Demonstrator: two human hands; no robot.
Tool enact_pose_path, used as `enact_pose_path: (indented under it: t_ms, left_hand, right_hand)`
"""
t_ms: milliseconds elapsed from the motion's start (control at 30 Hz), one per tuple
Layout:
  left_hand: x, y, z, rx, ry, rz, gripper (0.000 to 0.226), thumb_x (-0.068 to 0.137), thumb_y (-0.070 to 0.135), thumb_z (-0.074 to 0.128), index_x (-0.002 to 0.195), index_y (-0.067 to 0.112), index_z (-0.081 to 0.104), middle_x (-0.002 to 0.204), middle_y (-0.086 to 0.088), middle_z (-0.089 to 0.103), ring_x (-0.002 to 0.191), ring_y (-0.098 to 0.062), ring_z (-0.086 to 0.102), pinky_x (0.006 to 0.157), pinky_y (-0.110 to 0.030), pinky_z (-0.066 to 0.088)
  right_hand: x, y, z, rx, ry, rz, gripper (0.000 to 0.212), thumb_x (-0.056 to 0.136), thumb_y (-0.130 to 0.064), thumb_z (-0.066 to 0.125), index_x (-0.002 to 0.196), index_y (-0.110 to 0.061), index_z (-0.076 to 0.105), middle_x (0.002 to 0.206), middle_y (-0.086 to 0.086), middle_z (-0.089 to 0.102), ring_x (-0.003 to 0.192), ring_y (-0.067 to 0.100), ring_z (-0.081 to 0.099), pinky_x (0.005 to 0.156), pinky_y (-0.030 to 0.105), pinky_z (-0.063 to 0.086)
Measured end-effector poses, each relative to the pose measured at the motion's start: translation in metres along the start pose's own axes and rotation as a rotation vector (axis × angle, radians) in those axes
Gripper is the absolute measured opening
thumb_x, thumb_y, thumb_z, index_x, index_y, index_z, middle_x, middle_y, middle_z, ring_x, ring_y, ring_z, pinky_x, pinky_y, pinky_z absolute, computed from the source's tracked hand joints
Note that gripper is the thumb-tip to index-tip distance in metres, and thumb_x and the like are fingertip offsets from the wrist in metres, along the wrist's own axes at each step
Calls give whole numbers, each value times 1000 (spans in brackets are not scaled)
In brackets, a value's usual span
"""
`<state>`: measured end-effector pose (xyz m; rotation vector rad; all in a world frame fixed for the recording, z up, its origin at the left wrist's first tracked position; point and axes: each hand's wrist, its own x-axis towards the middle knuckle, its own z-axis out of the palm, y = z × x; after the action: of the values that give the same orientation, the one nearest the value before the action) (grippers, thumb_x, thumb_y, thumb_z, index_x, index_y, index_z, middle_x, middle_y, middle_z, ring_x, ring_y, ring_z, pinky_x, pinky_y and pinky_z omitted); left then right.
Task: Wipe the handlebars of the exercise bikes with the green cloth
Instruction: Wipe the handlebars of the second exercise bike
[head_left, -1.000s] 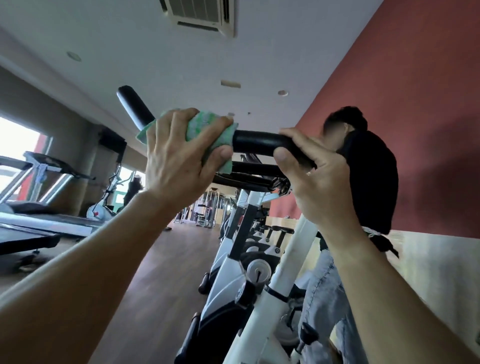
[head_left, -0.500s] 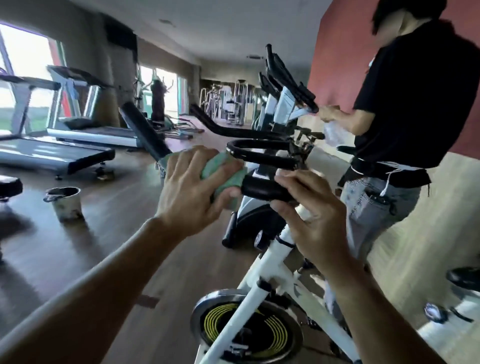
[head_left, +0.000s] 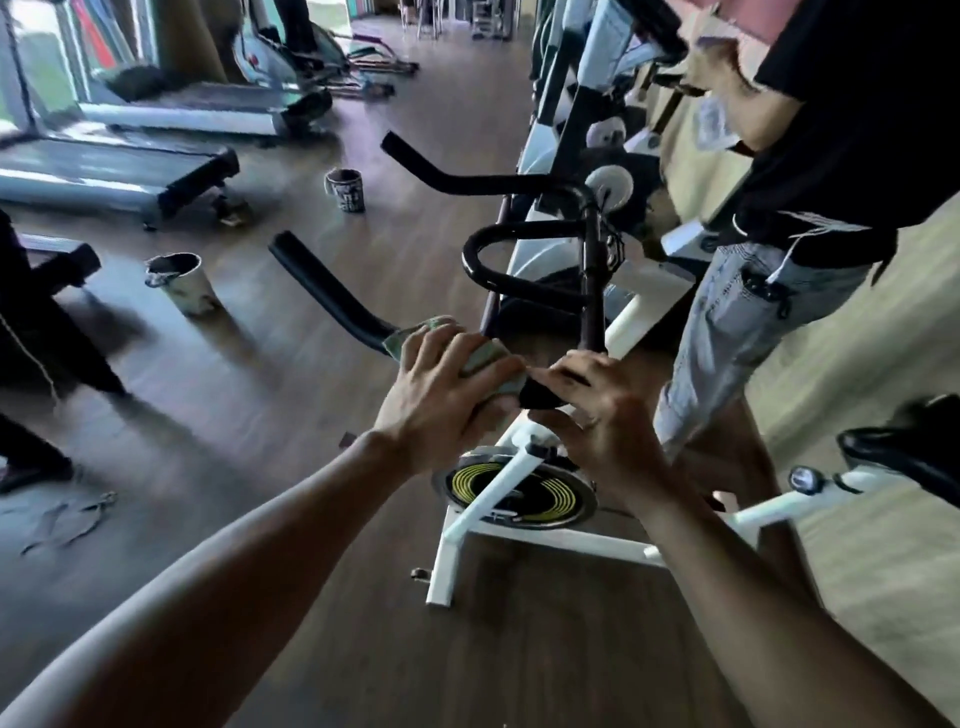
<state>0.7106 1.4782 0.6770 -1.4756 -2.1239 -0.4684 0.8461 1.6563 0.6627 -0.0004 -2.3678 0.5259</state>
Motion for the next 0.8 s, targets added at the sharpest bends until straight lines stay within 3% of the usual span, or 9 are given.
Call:
enact_pose_path:
  t_ms: [167, 267, 333, 400, 567, 667, 800]
  left_hand:
    - [5, 12, -1, -35, 10, -55, 44, 97, 57, 40, 118, 28, 65, 118, -2, 62, 110, -34, 53, 94, -50, 41]
    - [11, 19, -4, -49, -67, -58, 44, 95, 60, 41, 115, 29, 65, 114, 3, 61, 107, -29, 53, 91, -46, 41]
    - [18, 26, -4, -63, -116, -66, 43, 93, 61, 43, 115, 30, 63, 115, 5, 60, 108, -27, 54, 91, -45, 41]
    - [19, 26, -4, -85, -142, -79, 44, 92, 63, 44, 119, 32, 59, 118, 5, 58, 111, -27, 52, 94, -46, 40]
    - [14, -1, -19, -272, -181, 17, 56, 90, 64, 45, 139, 37, 44, 144, -2, 46, 134, -30, 40, 112, -56, 27]
    - [13, -27, -34, -302, -181, -61, 56, 95, 57, 43, 144, 32, 39, 151, -4, 41, 140, -26, 34, 118, -50, 20]
    - [4, -74, -40, -216, -201, -91, 56, 98, 56, 33, 141, 24, 46, 142, -3, 53, 131, -26, 46, 112, -43, 31]
  right_hand:
    - [-2, -13, -15, 21, -55, 157, 45, 78, -12, 82, 121, -7, 69, 122, 10, 67, 124, 22, 57, 108, 22, 40]
    - [-1, -25, -23, 32, -100, 208, 44, 83, -16, 77, 125, -5, 66, 130, 11, 64, 132, 20, 50, 110, 23, 40]
    - [2, -35, -30, 9, -104, 246, 44, 85, -15, 75, 126, -4, 65, 132, 11, 63, 132, 19, 50, 110, 14, 36]
    - [1, -44, -34, -27, -118, 310, 46, 85, -12, 77, 129, -7, 64, 136, 8, 61, 132, 12, 48, 106, 3, 30]
    - [-2, -56, -32, -131, -96, 366, 43, 87, -3, 73, 128, -9, 66, 138, 7, 61, 131, 15, 52, 104, -2, 25]
    - [0, -59, -29, -149, -80, 399, 38, 89, 0, 69, 126, -7, 66, 134, 11, 63, 127, 18, 56, 106, 2, 28]
    - [16, -76, -16, -210, 63, 393, 32, 99, -13, 54, 126, -2, 65, 131, 14, 64, 123, 24, 59, 108, 35, 45]
